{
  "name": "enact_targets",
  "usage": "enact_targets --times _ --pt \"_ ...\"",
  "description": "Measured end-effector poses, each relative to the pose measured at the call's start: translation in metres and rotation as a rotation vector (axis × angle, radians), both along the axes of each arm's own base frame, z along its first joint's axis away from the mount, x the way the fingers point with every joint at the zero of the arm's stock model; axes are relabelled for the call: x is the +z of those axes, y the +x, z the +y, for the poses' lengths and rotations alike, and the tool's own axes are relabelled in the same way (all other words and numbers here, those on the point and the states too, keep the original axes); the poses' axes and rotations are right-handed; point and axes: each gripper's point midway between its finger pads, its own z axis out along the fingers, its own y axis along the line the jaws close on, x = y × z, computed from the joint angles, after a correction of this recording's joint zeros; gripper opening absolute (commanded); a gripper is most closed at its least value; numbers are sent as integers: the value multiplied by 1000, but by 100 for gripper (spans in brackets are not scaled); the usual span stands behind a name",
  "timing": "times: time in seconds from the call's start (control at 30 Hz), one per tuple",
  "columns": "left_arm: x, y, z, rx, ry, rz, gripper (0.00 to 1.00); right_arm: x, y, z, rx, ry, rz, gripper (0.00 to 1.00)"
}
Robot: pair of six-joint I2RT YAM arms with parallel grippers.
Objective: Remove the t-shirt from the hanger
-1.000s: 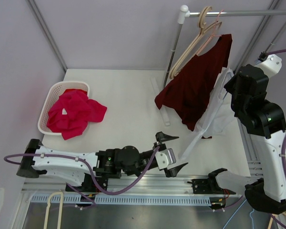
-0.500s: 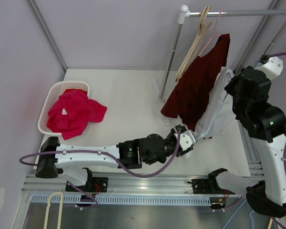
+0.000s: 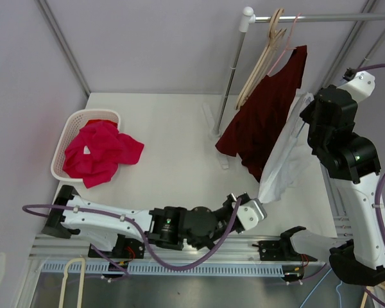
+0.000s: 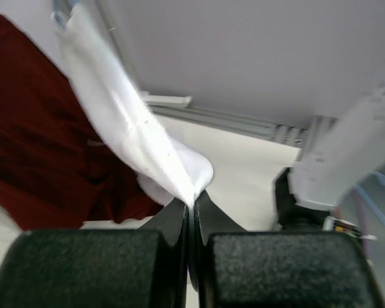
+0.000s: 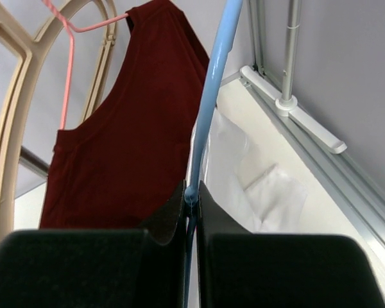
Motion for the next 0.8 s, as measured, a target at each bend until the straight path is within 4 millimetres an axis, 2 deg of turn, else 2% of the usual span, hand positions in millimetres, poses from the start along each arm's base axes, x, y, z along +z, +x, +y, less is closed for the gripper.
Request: enact_targets --times 0.1,0.27,0.4,0.53,0.63,0.67,0.73,0.8 --pt "8 -27 7 -63 -33 26 1 -2 10 -4 -18 -12 9 0" --pt "4 -51 25 -104 -57 66 1 -3 26 -17 -58 -27 31 0" --pt "-23 -68 32 -140 -39 125 1 0 36 -26 -77 -25 29 0" --pt "-66 -76 34 -147 -4 196 1 -1 38 -27 -65 -28 34 0" --pt "-96 -63 32 -124 34 263 1 -2 40 -22 -35 -20 37 0" --pt "-103 -52 29 -118 37 301 1 -2 40 -19 -21 -17 38 0" --pt "-111 -14 25 -61 26 368 1 -2 41 -15 3 -8 37 0" --pt "-119 38 29 35 12 424 1 -1 40 -11 29 3 34 0"
